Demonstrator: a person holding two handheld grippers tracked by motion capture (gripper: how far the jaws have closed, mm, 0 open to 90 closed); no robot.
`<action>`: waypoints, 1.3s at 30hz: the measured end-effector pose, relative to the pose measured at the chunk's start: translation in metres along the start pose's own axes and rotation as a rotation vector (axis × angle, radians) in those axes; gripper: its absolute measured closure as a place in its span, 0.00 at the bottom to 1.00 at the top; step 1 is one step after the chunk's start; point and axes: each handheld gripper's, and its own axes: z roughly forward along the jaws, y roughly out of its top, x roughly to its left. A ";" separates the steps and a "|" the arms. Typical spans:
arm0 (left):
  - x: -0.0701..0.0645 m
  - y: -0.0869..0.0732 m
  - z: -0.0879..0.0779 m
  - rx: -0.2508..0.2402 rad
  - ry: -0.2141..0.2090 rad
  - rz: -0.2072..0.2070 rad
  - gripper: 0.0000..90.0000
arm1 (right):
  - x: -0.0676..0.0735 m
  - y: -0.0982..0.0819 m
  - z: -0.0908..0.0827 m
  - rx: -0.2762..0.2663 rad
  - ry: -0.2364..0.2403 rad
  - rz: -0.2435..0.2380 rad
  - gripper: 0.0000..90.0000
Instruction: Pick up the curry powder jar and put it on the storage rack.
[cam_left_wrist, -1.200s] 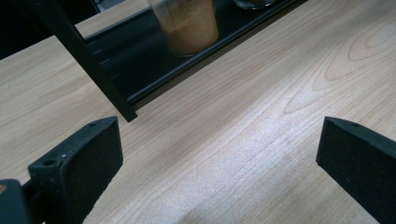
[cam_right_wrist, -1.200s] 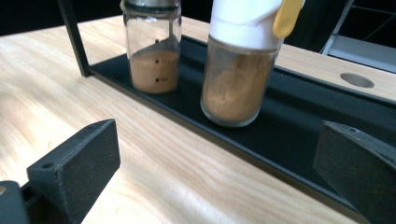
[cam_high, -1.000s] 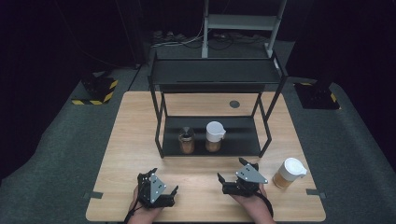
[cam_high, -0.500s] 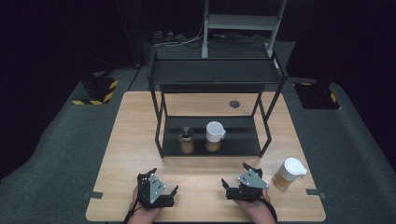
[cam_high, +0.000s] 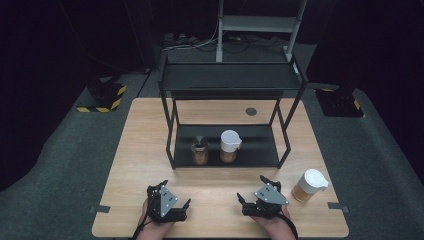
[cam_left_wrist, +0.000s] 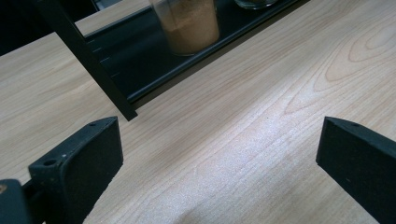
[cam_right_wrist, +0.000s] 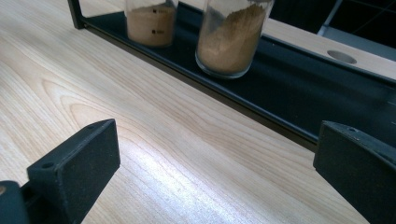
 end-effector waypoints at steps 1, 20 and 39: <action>0.000 0.000 0.000 0.002 -0.002 0.002 0.01 | -0.001 0.000 -0.001 0.000 0.003 0.004 0.00; -0.003 0.001 0.000 0.003 0.003 0.022 0.01 | -0.010 0.009 -0.030 -0.050 -0.027 0.015 0.00; -0.002 0.001 0.000 0.004 0.002 0.019 0.01 | -0.022 0.018 -0.058 -0.090 -0.068 0.024 0.00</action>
